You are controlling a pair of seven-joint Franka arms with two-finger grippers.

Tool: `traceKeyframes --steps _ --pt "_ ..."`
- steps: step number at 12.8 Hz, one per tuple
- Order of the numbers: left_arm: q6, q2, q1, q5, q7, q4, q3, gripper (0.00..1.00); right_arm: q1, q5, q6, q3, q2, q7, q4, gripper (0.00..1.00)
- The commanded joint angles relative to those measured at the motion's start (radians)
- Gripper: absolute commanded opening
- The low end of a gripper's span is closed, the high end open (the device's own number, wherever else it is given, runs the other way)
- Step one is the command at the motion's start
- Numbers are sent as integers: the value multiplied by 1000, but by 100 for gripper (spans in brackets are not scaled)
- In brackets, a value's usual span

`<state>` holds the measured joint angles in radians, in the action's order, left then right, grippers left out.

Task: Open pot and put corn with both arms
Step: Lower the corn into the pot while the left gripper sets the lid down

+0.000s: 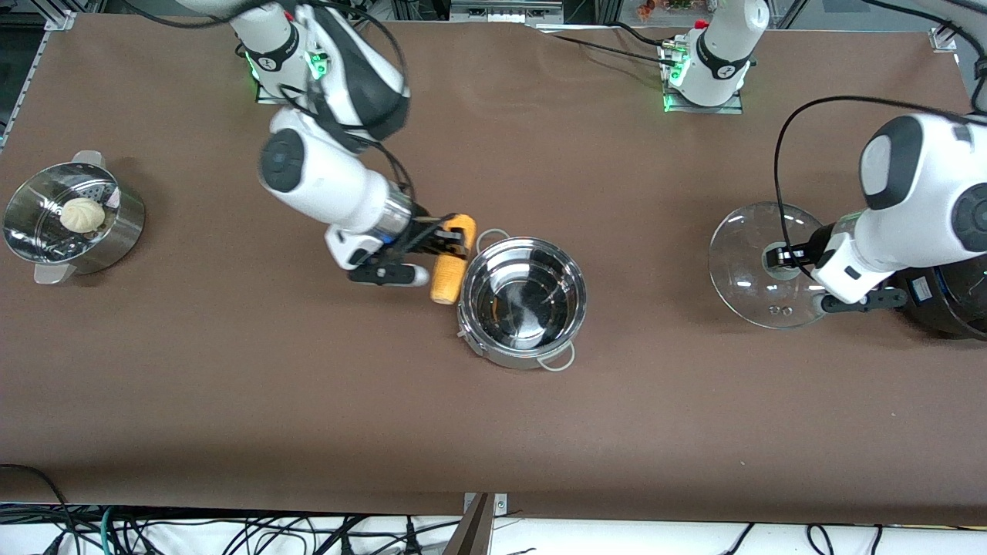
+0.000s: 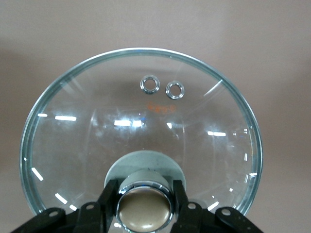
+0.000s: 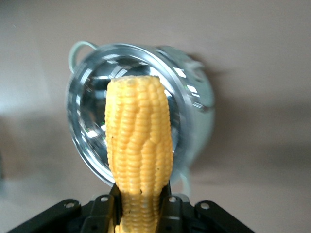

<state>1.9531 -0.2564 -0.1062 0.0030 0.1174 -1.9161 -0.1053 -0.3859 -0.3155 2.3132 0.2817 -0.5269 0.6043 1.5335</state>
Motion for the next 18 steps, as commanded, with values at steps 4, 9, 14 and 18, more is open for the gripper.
traceKeyframes --steps 4,9,14,18 --pt "259 -23 2 17 -21 -218 -17 0 -88 39 289 46 -333 84 -230 8" --pt "374 -115 -4 22 -31 -227 -17 0 -91 41 368 77 -410 74 -230 48" --pt "342 -98 -52 19 -84 -207 -19 100 -85 47 367 96 -380 78 -228 100" --pt "74 37 -46 19 -105 -68 -20 100 -53 104 300 96 -273 77 -169 100"
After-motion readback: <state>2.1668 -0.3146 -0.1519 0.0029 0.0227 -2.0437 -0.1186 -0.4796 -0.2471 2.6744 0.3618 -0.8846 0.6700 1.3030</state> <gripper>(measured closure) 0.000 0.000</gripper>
